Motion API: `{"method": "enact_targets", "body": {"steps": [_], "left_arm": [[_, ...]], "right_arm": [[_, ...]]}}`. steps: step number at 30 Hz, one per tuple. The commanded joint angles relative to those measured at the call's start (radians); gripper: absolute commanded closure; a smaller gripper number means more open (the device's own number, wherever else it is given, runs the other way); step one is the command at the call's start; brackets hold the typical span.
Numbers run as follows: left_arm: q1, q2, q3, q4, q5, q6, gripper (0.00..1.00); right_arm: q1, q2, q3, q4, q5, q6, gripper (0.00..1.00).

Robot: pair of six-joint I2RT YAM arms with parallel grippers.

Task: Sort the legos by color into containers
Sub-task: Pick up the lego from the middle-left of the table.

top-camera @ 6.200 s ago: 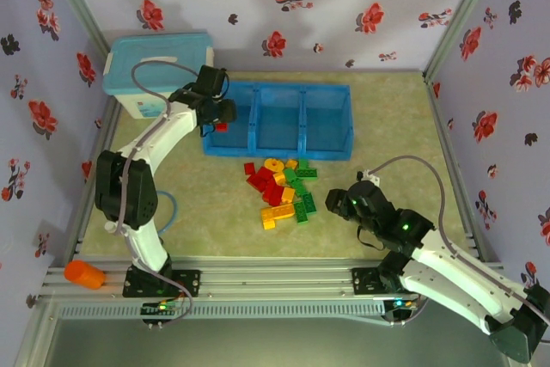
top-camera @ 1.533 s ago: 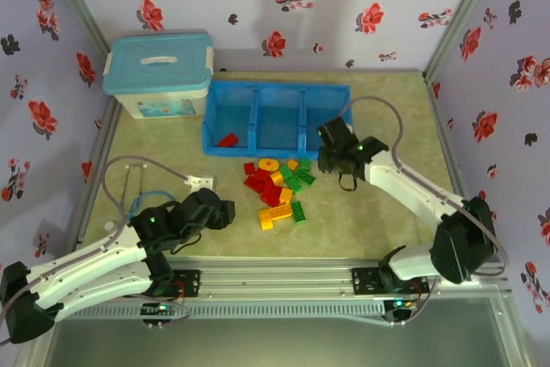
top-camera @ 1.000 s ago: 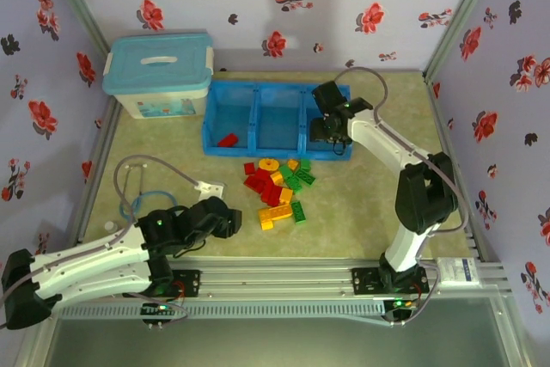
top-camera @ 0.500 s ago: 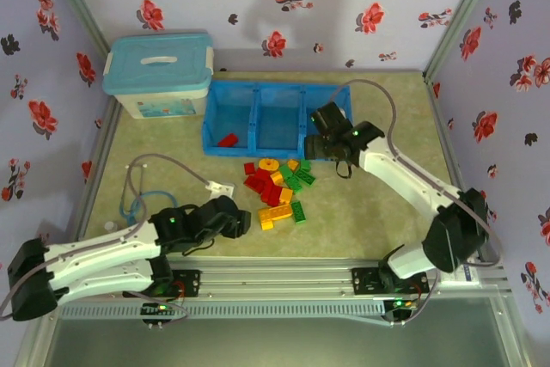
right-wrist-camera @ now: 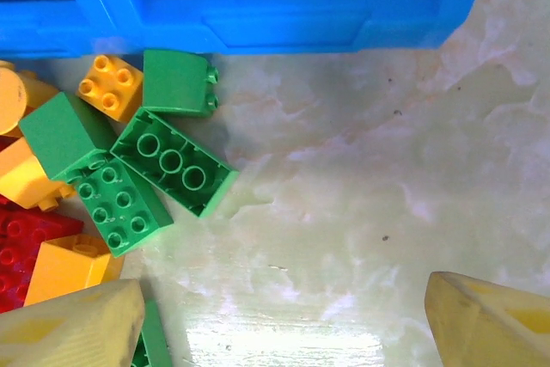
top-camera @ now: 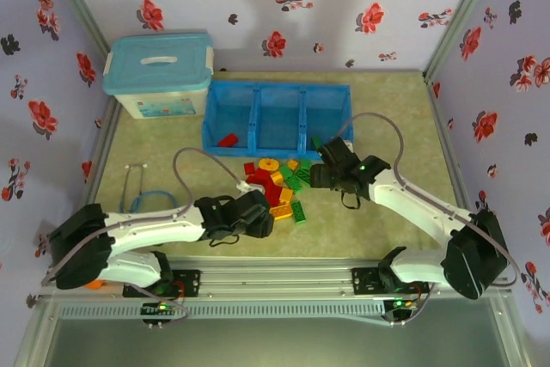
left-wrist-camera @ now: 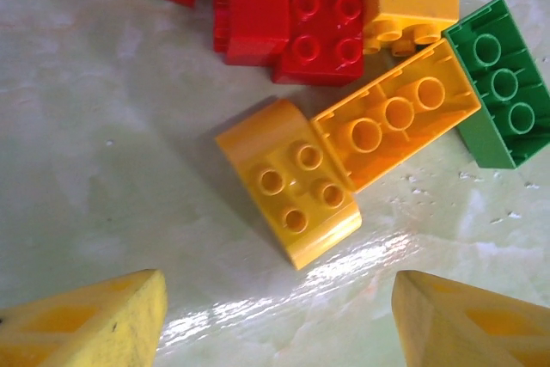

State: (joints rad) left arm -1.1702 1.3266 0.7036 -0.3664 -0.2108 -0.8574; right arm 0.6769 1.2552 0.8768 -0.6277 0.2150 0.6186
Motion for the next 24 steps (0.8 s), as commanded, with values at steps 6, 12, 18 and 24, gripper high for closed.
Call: {"method": "enact_targets", "body": {"steps": [6,12,18,24], "left_arm": [[-0.008,0.151,0.087,0.049,0.016,-0.078,0.32],[-0.011,0.259,0.160,-0.021,-0.007,-0.083,0.34],[-0.011,0.307,0.179,-0.025,-0.012,-0.077,0.41],[-0.011,0.310,0.162,-0.051,-0.041,-0.091,0.53]], "right_arm": [[0.009,-0.090,-0.093,0.082,0.008,0.066,0.15],[0.009,-0.139,-0.143,0.081,0.019,0.078,0.15],[0.007,-0.207,-0.178,0.073,0.028,0.085,0.15],[0.007,-0.252,-0.176,0.045,0.042,0.086,0.16]]}}
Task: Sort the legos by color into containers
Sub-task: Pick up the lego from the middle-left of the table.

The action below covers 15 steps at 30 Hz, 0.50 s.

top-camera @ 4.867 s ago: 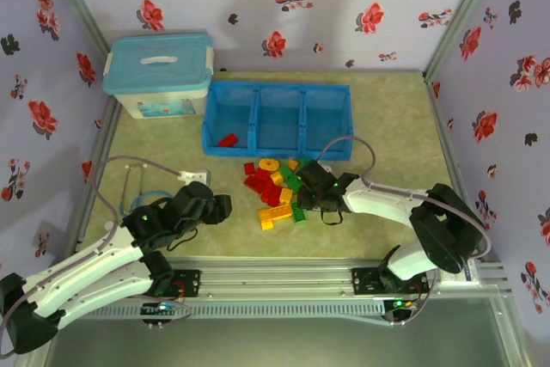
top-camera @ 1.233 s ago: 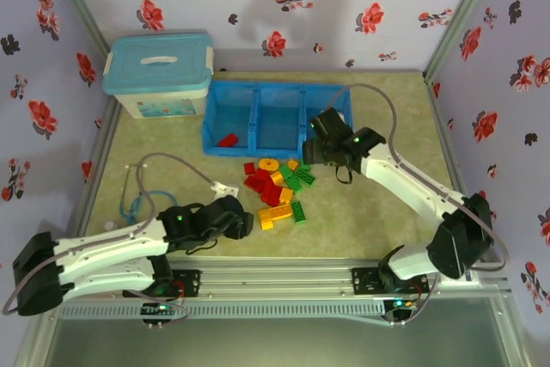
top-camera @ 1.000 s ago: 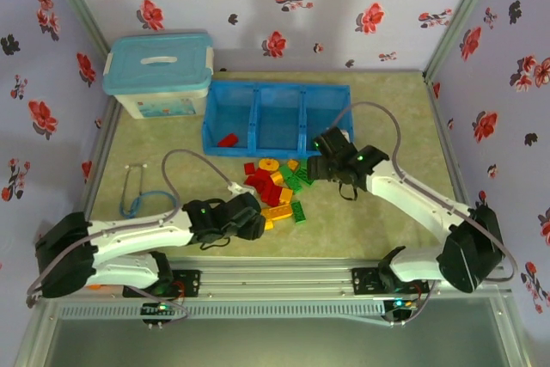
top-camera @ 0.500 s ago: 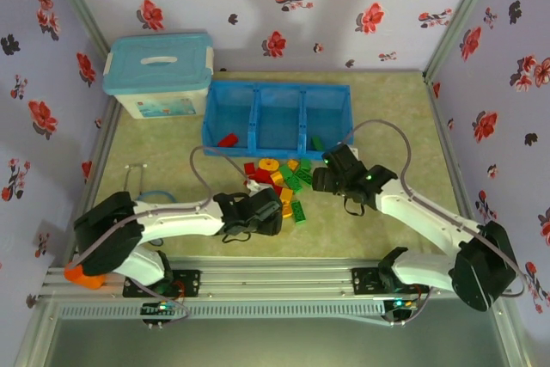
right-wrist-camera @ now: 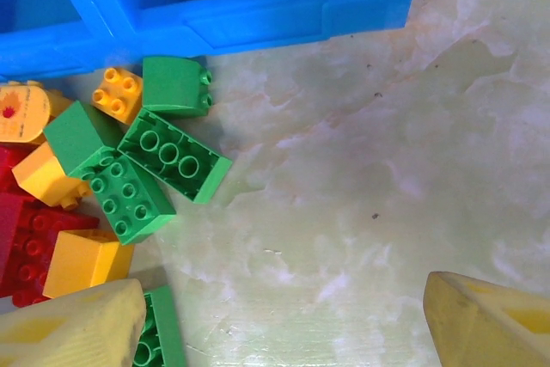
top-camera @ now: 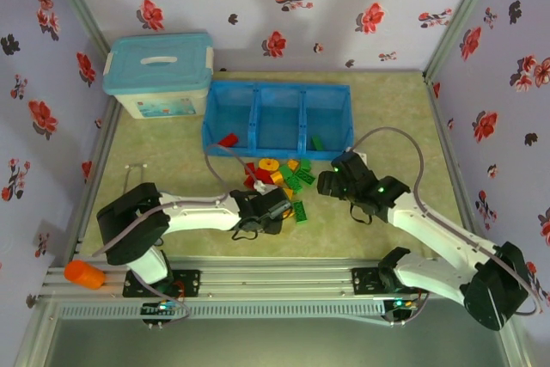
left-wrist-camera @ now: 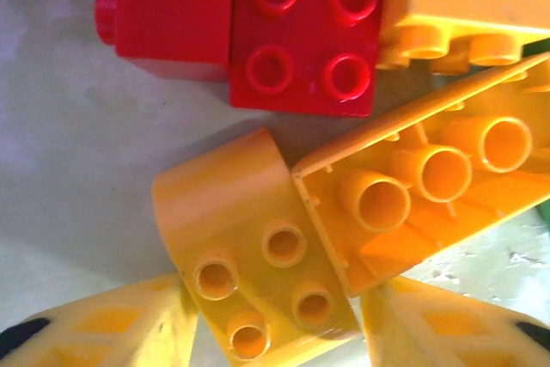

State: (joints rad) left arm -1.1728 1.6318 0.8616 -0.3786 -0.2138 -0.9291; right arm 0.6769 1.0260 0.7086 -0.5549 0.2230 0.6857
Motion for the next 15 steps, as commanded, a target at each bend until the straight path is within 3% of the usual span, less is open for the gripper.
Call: {"method": "enact_targets", "body": {"steps": [1,4,10,15], "left_arm": [[-0.008,0.001,0.000,-0.044,-0.040,-0.020,0.57],[-0.018,-0.028,-0.004,-0.075,-0.064,-0.028,0.67],[-0.054,-0.151,0.047,-0.168,-0.165,-0.013,0.72],[0.030,-0.215,0.138,-0.205,-0.174,0.095,0.73]], "right_arm": [[0.007,-0.027,-0.008,-0.029,0.033,0.021,0.16],[0.007,-0.042,-0.013,-0.032,0.029,0.027,0.16],[0.007,-0.049,-0.039,-0.025,0.027,0.038,0.17],[0.007,-0.046,-0.073,-0.001,-0.002,0.060,0.17]]}}
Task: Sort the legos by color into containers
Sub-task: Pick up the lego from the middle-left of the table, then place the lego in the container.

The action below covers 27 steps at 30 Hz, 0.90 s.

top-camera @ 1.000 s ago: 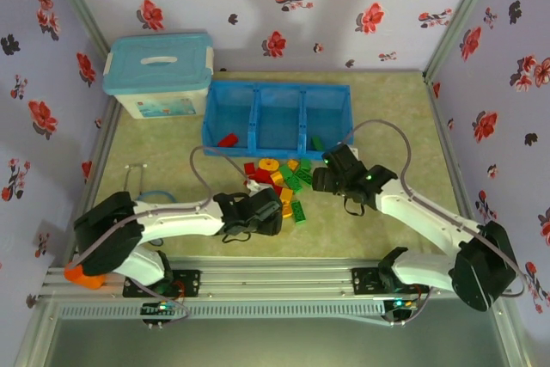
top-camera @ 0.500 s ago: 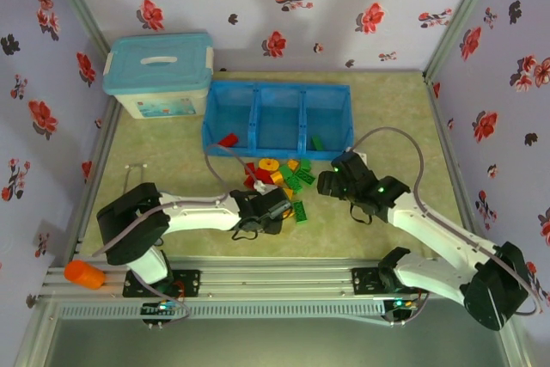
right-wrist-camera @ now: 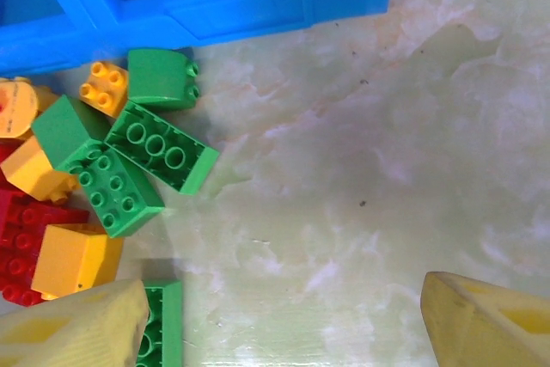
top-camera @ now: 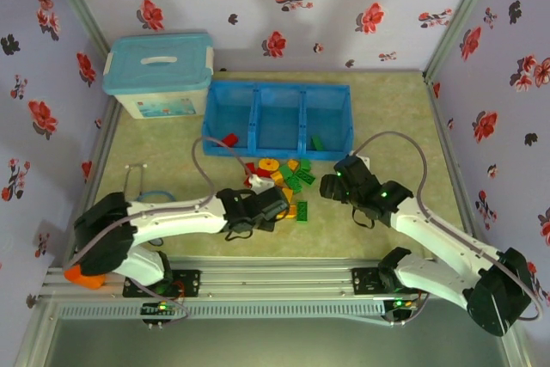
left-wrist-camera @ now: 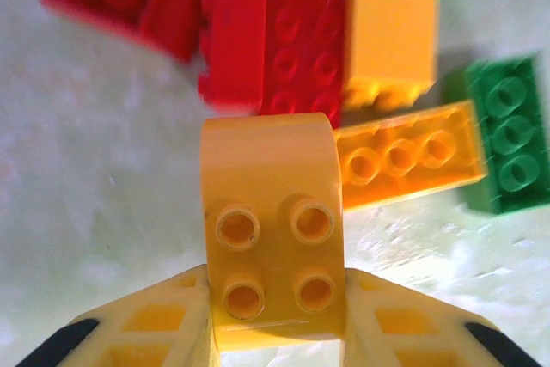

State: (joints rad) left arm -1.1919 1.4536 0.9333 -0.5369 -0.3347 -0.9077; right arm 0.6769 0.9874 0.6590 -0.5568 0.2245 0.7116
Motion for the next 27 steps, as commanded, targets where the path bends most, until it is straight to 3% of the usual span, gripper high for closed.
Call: {"method": "enact_targets", "body": {"steps": [1,7,14,23,25,27], "left_arm": [[0.070,-0.036,0.091,-0.052,-0.045,0.096,0.73],[0.241,0.075,0.296,-0.040,0.063,0.260,0.74],[0.379,0.330,0.620,-0.112,0.125,0.377,0.74],[0.465,0.589,0.932,-0.229,0.140,0.448,0.73],[0.468,0.626,0.996,-0.256,0.141,0.463,0.63],[0.469,0.655,1.063,-0.292,0.142,0.474,0.34]], "right_arm": [[0.009,-0.008,-0.031,0.006,-0.007,0.040,0.17],[0.012,-0.024,-0.068,0.016,-0.033,0.069,0.18],[0.016,-0.068,-0.053,-0.043,-0.028,0.063,0.18],[0.018,-0.111,-0.036,-0.076,-0.034,0.068,0.18],[0.018,-0.111,-0.022,-0.086,-0.034,0.066,0.18],[0.017,-0.109,-0.007,-0.095,-0.035,0.059,0.18]]}}
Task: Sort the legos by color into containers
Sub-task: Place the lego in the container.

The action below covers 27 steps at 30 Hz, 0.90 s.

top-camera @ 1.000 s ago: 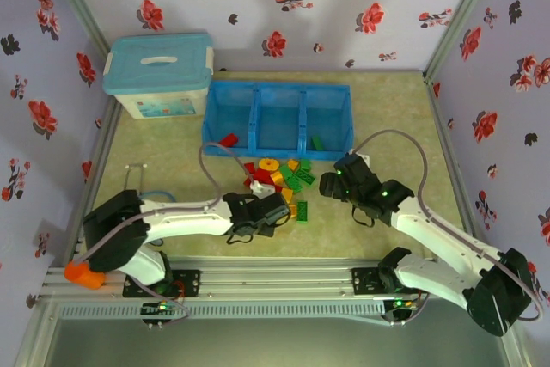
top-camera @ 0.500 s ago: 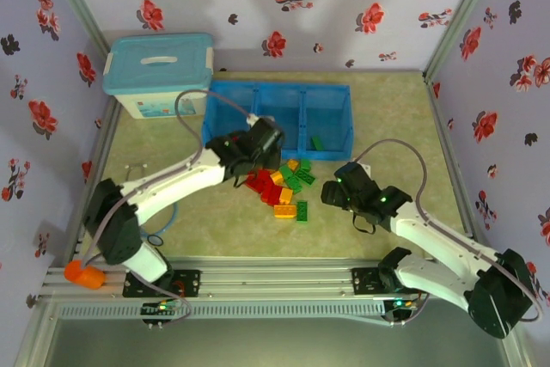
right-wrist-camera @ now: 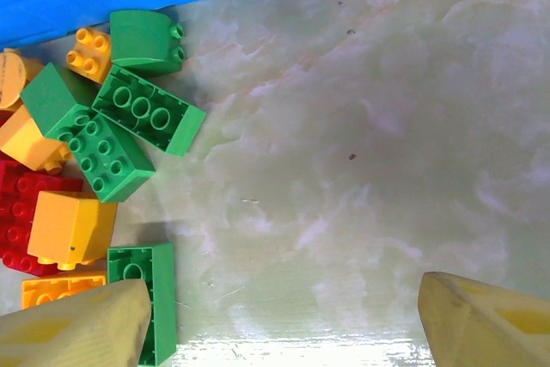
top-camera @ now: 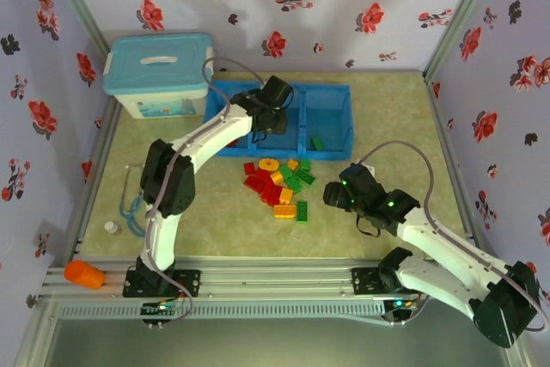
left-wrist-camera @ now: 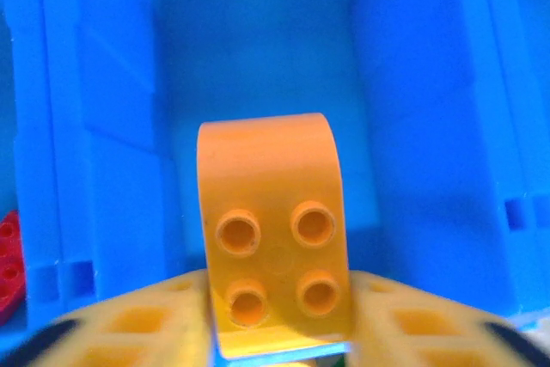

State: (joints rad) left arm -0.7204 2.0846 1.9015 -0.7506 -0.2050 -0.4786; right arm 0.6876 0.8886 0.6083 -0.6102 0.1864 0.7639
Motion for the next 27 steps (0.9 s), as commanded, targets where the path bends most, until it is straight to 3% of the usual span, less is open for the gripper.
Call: {"method": "enact_targets", "body": {"steps": [1,4,7,13,20,27], "left_arm": [[-0.003,0.031,0.125,-0.104,0.012,0.045,0.27],[-0.013,-0.010,0.122,-0.120,-0.001,0.044,0.22],[-0.037,-0.110,0.014,-0.080,-0.016,0.041,0.21],[-0.076,-0.377,-0.403,0.113,-0.001,-0.034,0.23],[-0.082,-0.554,-0.801,0.317,0.120,-0.129,0.43],[-0.174,-0.509,-0.889,0.387,0.123,-0.155,0.56]], "right_arm": [[0.006,-0.010,0.049,-0.047,0.006,0.005,0.18],[0.009,-0.010,0.054,-0.054,0.009,0.004,0.18],[0.010,-0.012,0.044,-0.048,0.003,0.009,0.18],[0.016,-0.013,-0.005,-0.001,-0.007,0.030,0.19],[0.038,0.019,-0.048,0.045,-0.012,0.058,0.20],[0.056,0.028,-0.091,0.092,-0.017,0.095,0.22]]}}
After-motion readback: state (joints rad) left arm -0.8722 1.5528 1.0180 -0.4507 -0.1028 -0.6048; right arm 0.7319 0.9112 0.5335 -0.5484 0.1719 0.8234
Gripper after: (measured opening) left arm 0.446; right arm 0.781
